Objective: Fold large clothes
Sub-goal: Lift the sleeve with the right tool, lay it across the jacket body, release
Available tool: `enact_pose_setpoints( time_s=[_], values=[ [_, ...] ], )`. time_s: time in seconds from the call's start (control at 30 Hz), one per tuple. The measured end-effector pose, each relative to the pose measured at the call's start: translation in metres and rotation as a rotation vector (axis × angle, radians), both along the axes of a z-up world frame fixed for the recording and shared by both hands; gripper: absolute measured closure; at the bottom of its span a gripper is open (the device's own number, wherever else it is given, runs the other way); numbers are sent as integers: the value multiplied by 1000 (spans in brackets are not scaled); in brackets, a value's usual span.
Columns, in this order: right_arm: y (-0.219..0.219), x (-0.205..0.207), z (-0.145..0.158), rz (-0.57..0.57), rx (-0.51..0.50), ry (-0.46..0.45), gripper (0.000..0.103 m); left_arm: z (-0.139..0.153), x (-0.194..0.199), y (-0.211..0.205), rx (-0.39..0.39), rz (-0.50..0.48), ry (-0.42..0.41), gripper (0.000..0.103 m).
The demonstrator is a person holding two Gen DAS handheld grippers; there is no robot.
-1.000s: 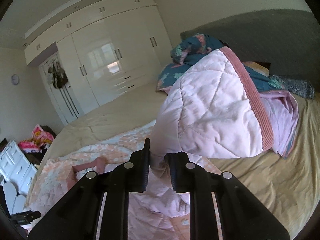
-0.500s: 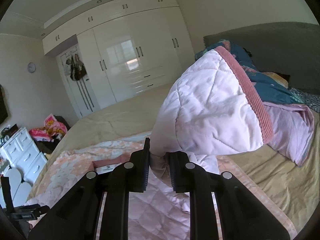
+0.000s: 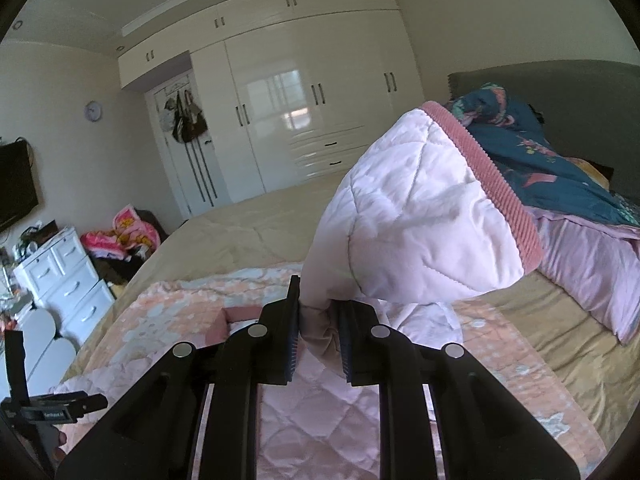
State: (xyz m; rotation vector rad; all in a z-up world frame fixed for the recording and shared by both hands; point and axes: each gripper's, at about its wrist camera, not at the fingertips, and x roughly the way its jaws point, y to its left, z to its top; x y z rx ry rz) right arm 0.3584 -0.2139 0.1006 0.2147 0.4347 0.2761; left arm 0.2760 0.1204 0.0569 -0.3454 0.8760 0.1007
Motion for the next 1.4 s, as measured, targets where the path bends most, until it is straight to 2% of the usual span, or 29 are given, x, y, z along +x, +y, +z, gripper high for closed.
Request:
enact_pose_setpoints(
  time_s=[0.3,0.43,0.7,0.8,0.93,1.13,1.23,1.33,1.4],
  values=[
    [58,5,-23,80,-34,25,87,-6,-4,35,-23,41,-15,9],
    [89,9,-40,116,-48,61,87,-13,-12,52,-91,66,-57,9],
    [138,13,-75,157,-85,118,87,-53,-11,75,-190,57,-19,9],
    [155,13,-87,174,-91,135,87,-62,-7,80,-210,58,-2,9],
    [178,9,-109,212,-101,175,86,-67,-6,89,-261,63,-18,9],
    [201,-3,-137,283,-135,228,79,-75,-5,96,-355,51,-17,9],
    [215,-13,-148,328,-165,249,71,-79,-4,99,-408,53,-23,9],
    [230,-24,-163,391,-189,301,63,-83,-1,96,-464,33,-23,9],
    [240,-31,-174,438,-215,342,50,-88,2,92,-508,16,-19,9]
  ],
)
